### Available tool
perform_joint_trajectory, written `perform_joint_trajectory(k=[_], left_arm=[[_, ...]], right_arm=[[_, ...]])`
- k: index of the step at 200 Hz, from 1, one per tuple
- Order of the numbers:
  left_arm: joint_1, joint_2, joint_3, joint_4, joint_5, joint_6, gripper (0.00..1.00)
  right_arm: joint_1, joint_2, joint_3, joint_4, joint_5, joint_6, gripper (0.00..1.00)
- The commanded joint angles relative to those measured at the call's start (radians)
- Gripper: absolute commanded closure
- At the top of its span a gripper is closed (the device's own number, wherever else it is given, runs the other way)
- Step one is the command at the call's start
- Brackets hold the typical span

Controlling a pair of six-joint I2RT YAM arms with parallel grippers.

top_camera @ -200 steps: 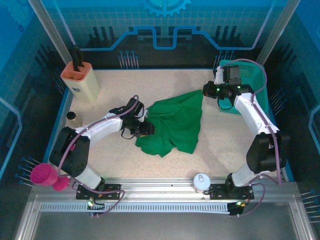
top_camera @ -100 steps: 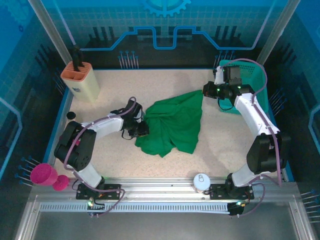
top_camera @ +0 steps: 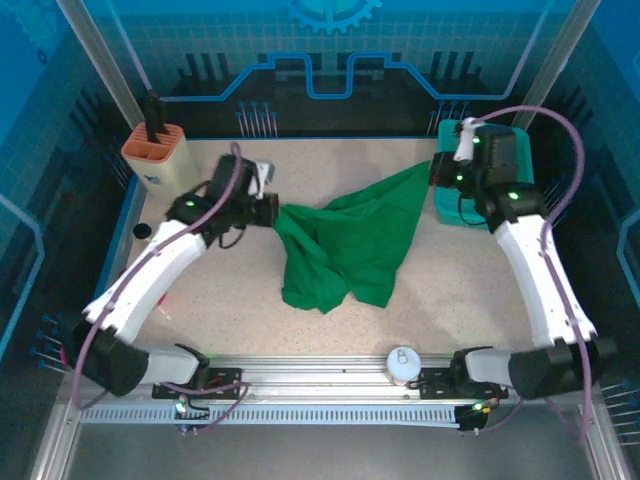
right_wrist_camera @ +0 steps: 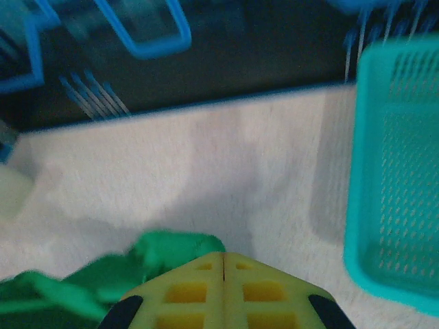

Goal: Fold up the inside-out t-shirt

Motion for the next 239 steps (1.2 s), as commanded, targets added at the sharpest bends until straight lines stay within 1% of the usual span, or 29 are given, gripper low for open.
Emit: perform_joint_trajectory(k=[1, 12, 25, 44, 61, 71, 79, 90, 106, 120, 141, 150, 159, 168, 184, 206, 224, 239], left_arm=[[-0.013, -0.125, 0.115, -0.063, -0.057, 0.325, 1.0], [-0.044, -0.204, 0.132, -0.01, -0.045, 0.401, 1.0], [-0.077, -0.311, 0.123, 0.067, -0.007, 0.448, 1.0], [-0.079, -0.429, 0.122, 0.141, 0.115, 0.447, 1.0], [-0.079, -0.444, 0.175, 0.122, 0.154, 0.432, 1.0], [-0.079, -0.416, 0.211, 0.088, 0.173, 0.462, 1.0], [-0.079, -0.38, 0.233, 0.06, 0.16, 0.496, 1.0], [-0.078, -0.325, 0.248, 0.042, 0.096, 0.53, 1.0], [-0.059, -0.251, 0.238, 0.08, 0.0, 0.57, 1.0], [0.004, -0.192, 0.233, 0.118, -0.01, 0.56, 1.0], [0.13, -0.116, 0.221, 0.19, 0.065, 0.47, 1.0], [0.144, -0.071, 0.227, 0.22, 0.028, 0.475, 1.0], [0.152, -0.014, 0.25, 0.226, 0.009, 0.526, 1.0], [0.173, 0.05, 0.299, 0.21, 0.014, 0.544, 1.0], [0.225, 0.158, 0.426, 0.149, 0.071, 0.509, 1.0], [0.23, 0.24, 0.604, 0.114, 0.071, 0.528, 1.0], [0.239, 0.289, 0.761, 0.091, 0.091, 0.532, 1.0], [0.24, 0.322, 0.885, 0.026, 0.11, 0.538, 1.0]], right_arm=[[0.009, -0.124, 0.141, -0.032, 0.074, -0.062, 1.0], [0.008, -0.183, 0.194, -0.043, 0.028, -0.099, 1.0], [0.008, -0.249, 0.267, -0.071, -0.042, -0.134, 1.0], [0.008, -0.326, 0.371, -0.111, -0.122, -0.145, 1.0], [0.008, -0.353, 0.424, -0.108, -0.142, -0.128, 1.0], [0.009, -0.343, 0.444, -0.104, -0.153, -0.128, 1.0], [0.008, -0.323, 0.448, -0.096, -0.143, -0.13, 1.0], [0.008, -0.274, 0.442, -0.084, -0.102, -0.125, 1.0], [0.008, -0.189, 0.436, -0.065, -0.037, -0.131, 1.0], [0.008, -0.112, 0.433, -0.037, 0.002, -0.146, 1.0], [0.008, 0.033, 0.442, 0.018, 0.021, -0.158, 1.0], [0.009, 0.105, 0.488, 0.011, 0.013, -0.152, 1.0], [0.008, 0.18, 0.536, 0.012, -0.01, -0.141, 1.0], [0.007, 0.257, 0.599, 0.009, -0.044, -0.121, 1.0], [0.007, 0.377, 0.723, 0.008, -0.101, -0.095, 1.0], [0.001, 0.492, 0.888, -0.001, -0.117, -0.076, 1.0], [-0.025, 0.521, 0.998, -0.012, -0.143, -0.032, 1.0], [-0.043, 0.485, 1.008, 0.009, -0.165, -0.007, 1.0]])
